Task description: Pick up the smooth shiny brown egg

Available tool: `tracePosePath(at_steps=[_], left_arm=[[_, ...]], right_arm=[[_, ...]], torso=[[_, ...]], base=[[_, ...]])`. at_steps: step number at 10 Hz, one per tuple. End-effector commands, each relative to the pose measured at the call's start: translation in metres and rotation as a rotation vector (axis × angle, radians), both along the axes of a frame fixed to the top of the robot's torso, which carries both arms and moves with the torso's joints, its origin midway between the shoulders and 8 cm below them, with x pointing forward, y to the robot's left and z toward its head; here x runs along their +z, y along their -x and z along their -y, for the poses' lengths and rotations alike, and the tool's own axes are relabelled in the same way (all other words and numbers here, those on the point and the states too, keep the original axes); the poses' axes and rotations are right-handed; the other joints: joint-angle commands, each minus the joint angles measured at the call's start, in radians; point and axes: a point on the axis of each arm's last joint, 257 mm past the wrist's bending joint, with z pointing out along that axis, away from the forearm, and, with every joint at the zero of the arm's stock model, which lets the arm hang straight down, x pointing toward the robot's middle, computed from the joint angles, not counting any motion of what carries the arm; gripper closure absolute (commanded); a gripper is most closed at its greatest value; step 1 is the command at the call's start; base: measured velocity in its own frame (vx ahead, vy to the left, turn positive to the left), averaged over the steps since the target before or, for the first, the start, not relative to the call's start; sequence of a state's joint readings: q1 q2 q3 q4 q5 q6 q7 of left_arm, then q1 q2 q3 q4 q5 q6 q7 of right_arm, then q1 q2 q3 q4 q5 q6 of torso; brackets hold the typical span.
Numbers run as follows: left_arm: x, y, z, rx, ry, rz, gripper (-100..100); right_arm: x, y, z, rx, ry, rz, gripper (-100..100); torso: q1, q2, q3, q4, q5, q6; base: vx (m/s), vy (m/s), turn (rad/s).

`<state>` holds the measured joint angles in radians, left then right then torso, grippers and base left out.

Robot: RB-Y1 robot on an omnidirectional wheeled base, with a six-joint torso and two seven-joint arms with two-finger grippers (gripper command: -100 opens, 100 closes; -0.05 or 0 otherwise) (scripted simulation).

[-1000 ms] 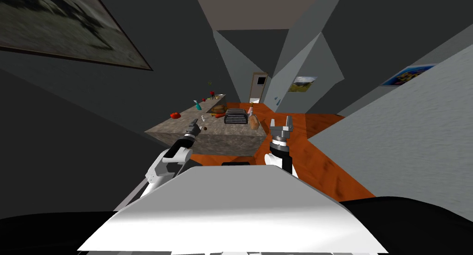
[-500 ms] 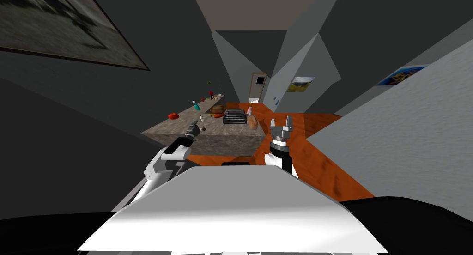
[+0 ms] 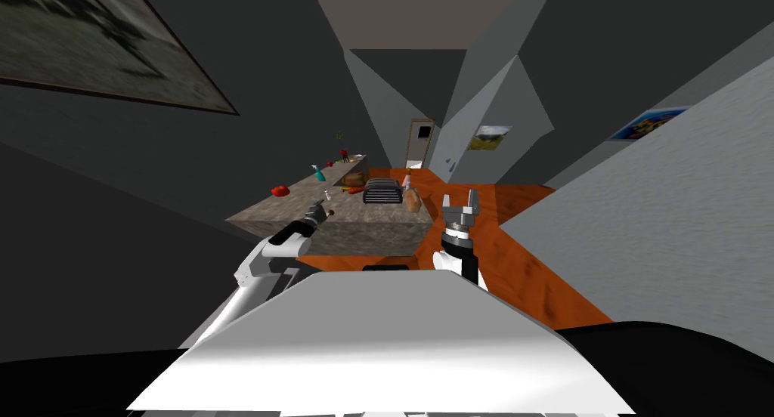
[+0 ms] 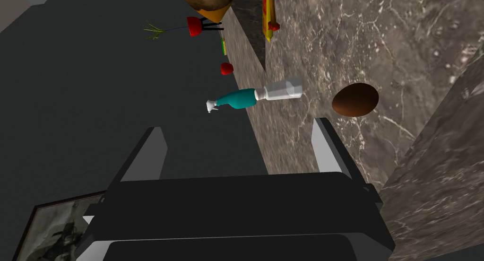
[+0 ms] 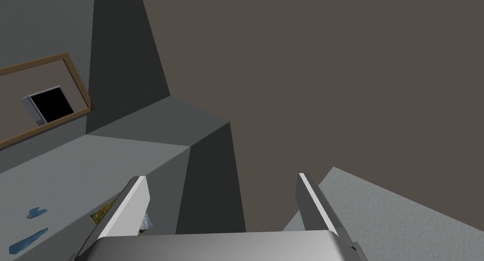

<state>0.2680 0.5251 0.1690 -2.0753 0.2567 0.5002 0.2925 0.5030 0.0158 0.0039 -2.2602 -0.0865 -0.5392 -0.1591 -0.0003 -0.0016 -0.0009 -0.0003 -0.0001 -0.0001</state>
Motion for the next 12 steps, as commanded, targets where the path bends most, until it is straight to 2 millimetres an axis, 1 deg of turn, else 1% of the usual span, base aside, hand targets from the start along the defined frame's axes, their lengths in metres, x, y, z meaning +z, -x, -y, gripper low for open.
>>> tracePosePath(at_steps=[1, 2, 3, 7, 8, 9, 10, 11, 12], left_arm=[[-0.009, 0.000, -0.003, 0.015, 0.015, -0.041, -100], [-0.011, 0.001, -0.004, 0.017, 0.015, -0.048, -100], [-0.017, -0.001, -0.010, 0.032, 0.038, -0.080, -100], [-0.035, -0.001, -0.023, 0.073, 0.086, -0.170, -100], [-0.041, 0.002, -0.025, 0.083, 0.087, -0.195, -100], [-0.045, 0.000, -0.029, 0.097, 0.111, -0.217, -100], [-0.051, 0.004, -0.031, 0.107, 0.112, -0.245, -100], [-0.054, 0.002, -0.035, 0.122, 0.135, -0.266, -100], [-0.060, 0.006, -0.037, 0.132, 0.135, -0.291, -100]], right_arm=[[0.000, 0.000, 0.000, 0.000, 0.000, 0.000, 0], [0.000, 0.000, 0.000, 0.000, 0.000, 0.000, 0], [0.000, 0.000, 0.000, 0.000, 0.000, 0.000, 0], [0.000, 0.000, 0.000, 0.000, 0.000, 0.000, 0], [0.000, 0.000, 0.000, 0.000, 0.000, 0.000, 0], [0.000, 0.000, 0.000, 0.000, 0.000, 0.000, 0], [0.000, 0.000, 0.000, 0.000, 0.000, 0.000, 0], [0.000, 0.000, 0.000, 0.000, 0.000, 0.000, 0], [0.000, 0.000, 0.000, 0.000, 0.000, 0.000, 0]], torso=[[0.000, 0.000, 0.000, 0.000, 0.000, 0.000], [0.000, 0.000, 0.000, 0.000, 0.000, 0.000], [0.000, 0.001, 0.000, 0.000, 0.000, 0.000], [0.001, -0.001, 0.000, 0.000, 0.000, 0.000], [0.001, -0.001, -0.001, 0.000, 0.000, 0.000], [0.001, -0.001, 0.000, 0.000, 0.000, 0.000], [0.001, -0.001, -0.001, 0.000, 0.000, 0.000], [0.001, -0.001, -0.001, 0.000, 0.000, 0.000], [0.001, -0.001, -0.001, 0.000, 0.000, 0.000]], base=[[0.024, -0.007, -0.014], [0.010, -0.001, 0.003], [0.016, -0.001, -0.034], [0.032, 0.001, -0.024], [0.032, 0.007, -0.016], [0.041, 0.009, -0.024], [0.033, 0.010, -0.019], [0.042, 0.008, -0.032], [0.038, 0.012, -0.012]])
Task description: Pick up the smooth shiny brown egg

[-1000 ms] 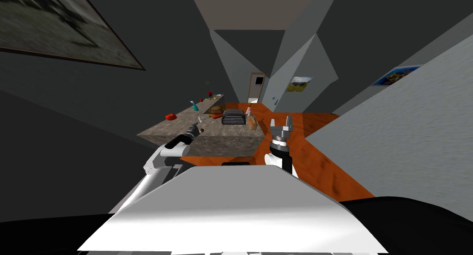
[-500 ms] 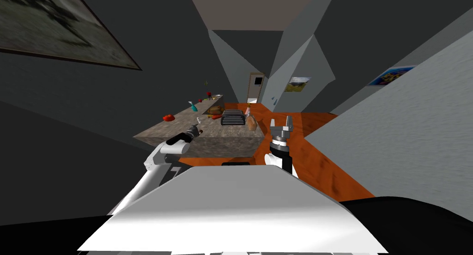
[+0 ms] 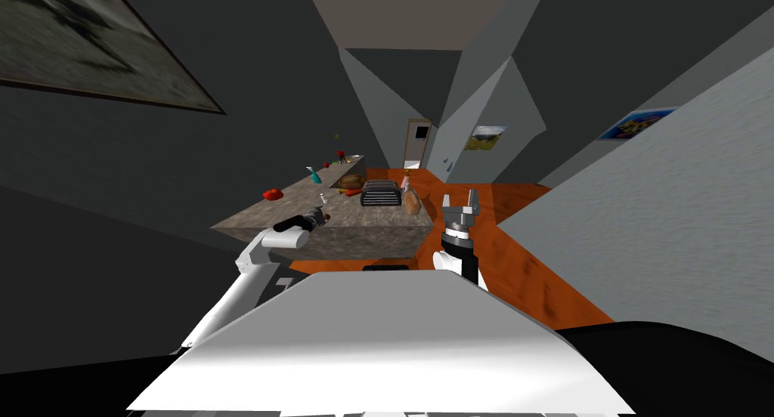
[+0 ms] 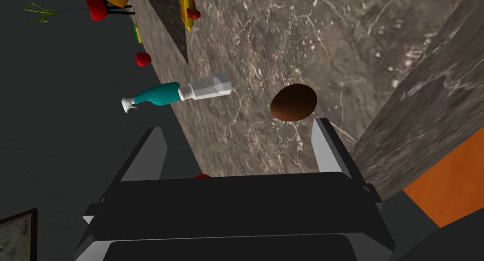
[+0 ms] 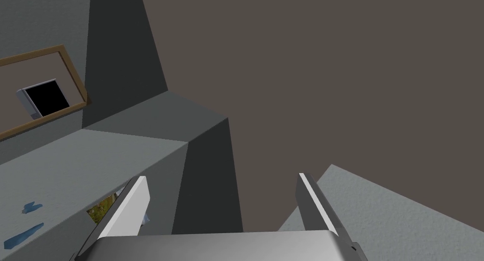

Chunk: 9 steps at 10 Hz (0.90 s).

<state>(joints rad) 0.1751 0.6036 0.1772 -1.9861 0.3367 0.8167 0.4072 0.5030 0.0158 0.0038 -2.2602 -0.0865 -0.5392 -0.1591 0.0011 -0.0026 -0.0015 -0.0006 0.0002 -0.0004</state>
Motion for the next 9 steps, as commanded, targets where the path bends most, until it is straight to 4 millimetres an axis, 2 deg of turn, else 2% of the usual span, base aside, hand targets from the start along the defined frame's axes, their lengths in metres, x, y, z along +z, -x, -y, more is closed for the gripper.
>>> tracePosePath(at_steps=[1, 9], left_arm=[[-0.006, 0.000, -0.005, 0.024, 0.026, -0.038, -100], [-0.040, 0.018, -0.021, 0.126, 0.112, -0.222, -100]], right_arm=[[0.000, 0.000, 0.000, 0.000, 0.000, 0.000, 0], [0.000, 0.000, 0.000, 0.000, 0.000, 0.000, 0]], torso=[[0.000, 0.000, 0.000, 0.000, 0.000, 0.000], [0.000, 0.000, 0.000, 0.000, 0.000, 0.000]], base=[[0.048, 0.017, -0.045], [0.041, 0.017, -0.018]])
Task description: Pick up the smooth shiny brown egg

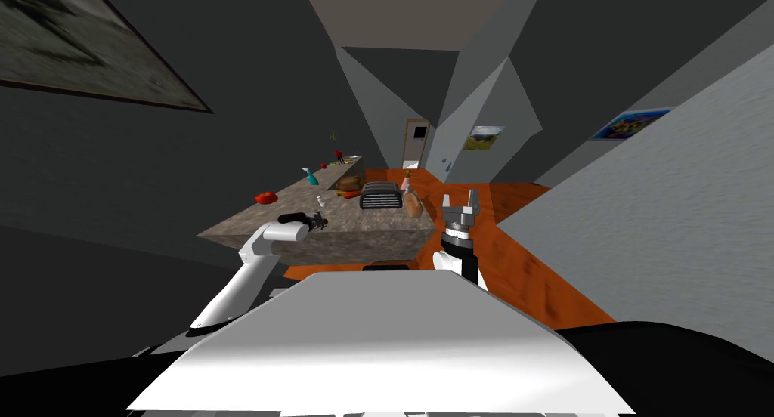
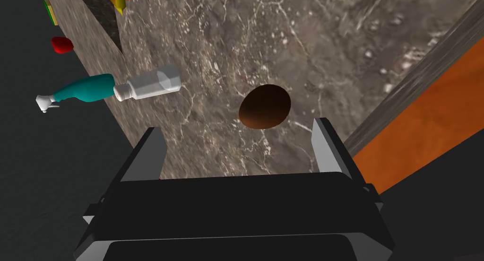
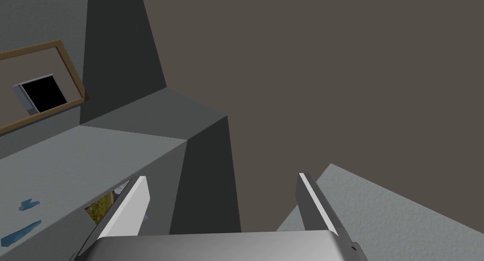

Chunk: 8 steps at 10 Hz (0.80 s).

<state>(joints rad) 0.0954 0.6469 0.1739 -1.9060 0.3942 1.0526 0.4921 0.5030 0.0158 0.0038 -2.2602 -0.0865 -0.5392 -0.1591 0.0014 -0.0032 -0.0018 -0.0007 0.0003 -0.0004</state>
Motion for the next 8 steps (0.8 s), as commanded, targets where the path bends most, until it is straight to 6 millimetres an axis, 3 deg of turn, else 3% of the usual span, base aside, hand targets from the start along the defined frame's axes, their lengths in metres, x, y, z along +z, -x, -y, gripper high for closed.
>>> tracePosePath(at_steps=[1, 8], left_arm=[[-0.004, 0.004, -0.002, 0.015, 0.011, -0.027, -100], [-0.031, 0.025, -0.008, 0.108, 0.092, -0.184, -100]], right_arm=[[0.000, 0.000, 0.000, 0.000, 0.000, 0.000, 0], [0.000, 0.000, 0.000, 0.000, 0.000, 0.000, 0]], torso=[[0.000, 0.000, 0.000, 0.000, 0.000, 0.000], [0.001, 0.000, 0.000, 0.000, 0.000, 0.000]], base=[[0.047, 0.019, -0.014], [0.051, 0.030, -0.018]])
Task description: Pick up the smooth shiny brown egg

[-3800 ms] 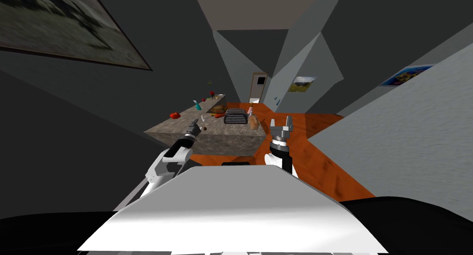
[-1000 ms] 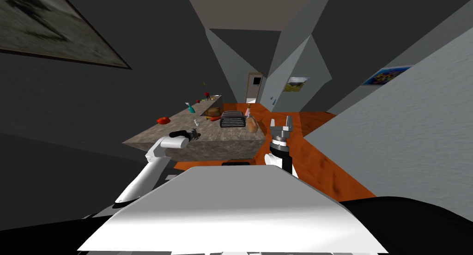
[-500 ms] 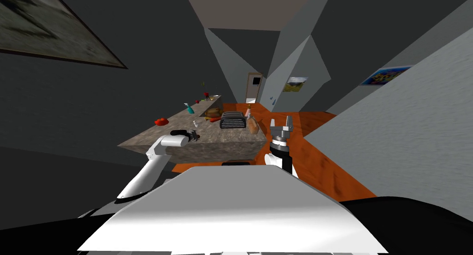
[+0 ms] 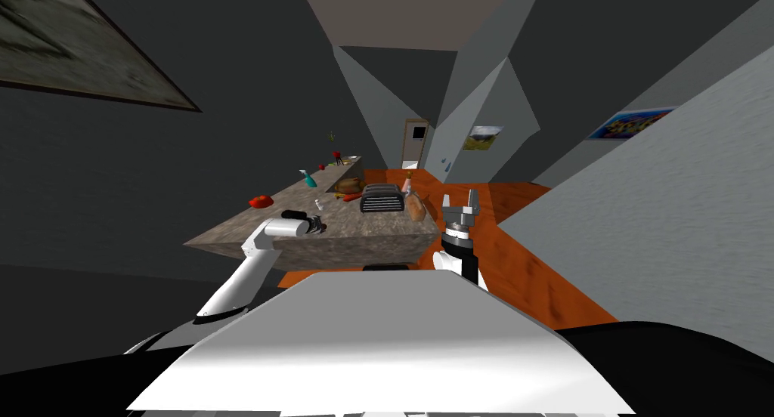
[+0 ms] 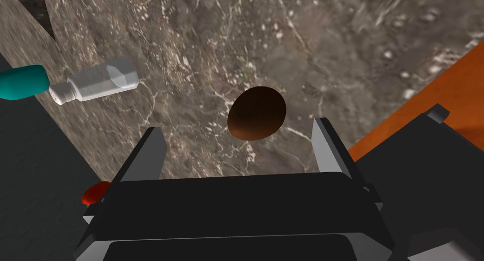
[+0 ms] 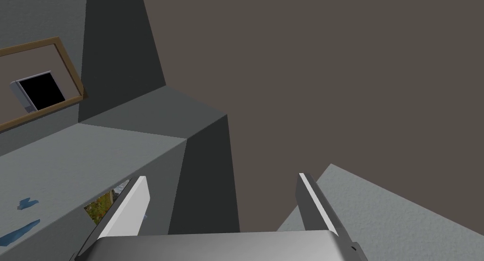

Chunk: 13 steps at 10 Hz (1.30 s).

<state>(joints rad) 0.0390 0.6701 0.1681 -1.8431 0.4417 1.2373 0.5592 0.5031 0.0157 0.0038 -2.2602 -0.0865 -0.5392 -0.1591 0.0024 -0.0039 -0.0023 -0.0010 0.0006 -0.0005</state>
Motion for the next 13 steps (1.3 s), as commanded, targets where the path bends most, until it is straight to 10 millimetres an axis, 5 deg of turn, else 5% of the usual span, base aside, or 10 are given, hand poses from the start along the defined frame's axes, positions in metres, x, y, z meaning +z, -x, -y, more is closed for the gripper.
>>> tracePosePath(at_steps=[1, 5, 6, 7, 10, 11, 13], left_arm=[[-0.008, 0.007, 0.000, 0.024, 0.021, -0.043, -100], [-0.019, 0.015, 0.000, 0.047, 0.046, -0.090, -100], [-0.020, 0.016, 0.000, 0.049, 0.047, -0.095, 0], [-0.028, 0.015, -0.002, 0.051, 0.047, -0.094, -100], [-0.034, 0.014, -0.005, 0.054, 0.048, -0.096, -100], [-0.034, 0.013, -0.005, 0.053, 0.047, -0.094, 100], [-0.034, 0.013, -0.005, 0.053, 0.047, -0.095, 100]], right_arm=[[0.000, 0.000, 0.000, 0.000, 0.000, 0.000, 0], [0.000, 0.000, 0.000, 0.000, 0.000, 0.000, 0], [0.000, 0.000, 0.000, 0.000, 0.000, 0.000, 0], [0.000, 0.000, 0.000, 0.000, 0.000, 0.000, 0], [0.000, 0.000, 0.000, 0.000, 0.000, 0.000, 0], [0.000, 0.000, 0.000, 0.000, 0.000, 0.000, 0], [0.000, 0.000, 0.000, 0.000, 0.000, 0.000, 0]], torso=[[0.000, 0.000, 0.000, 0.000, 0.000, 0.000], [-0.001, 0.003, 0.002, 0.000, 0.000, 0.000], [-0.002, 0.004, 0.002, 0.001, 0.000, 0.000], [-0.002, 0.004, 0.002, 0.001, 0.000, 0.000], [-0.002, 0.004, 0.002, 0.001, 0.000, 0.000], [-0.003, 0.004, 0.003, 0.001, -0.001, 0.000], [-0.002, 0.004, 0.002, 0.001, 0.000, 0.000]], base=[[0.063, 0.034, -0.017], [0.023, 0.027, -0.009], [0.000, 0.000, 0.000], [0.000, 0.000, 0.000], [0.000, 0.000, 0.000], [0.000, 0.000, 0.000], [0.000, 0.000, 0.000]])
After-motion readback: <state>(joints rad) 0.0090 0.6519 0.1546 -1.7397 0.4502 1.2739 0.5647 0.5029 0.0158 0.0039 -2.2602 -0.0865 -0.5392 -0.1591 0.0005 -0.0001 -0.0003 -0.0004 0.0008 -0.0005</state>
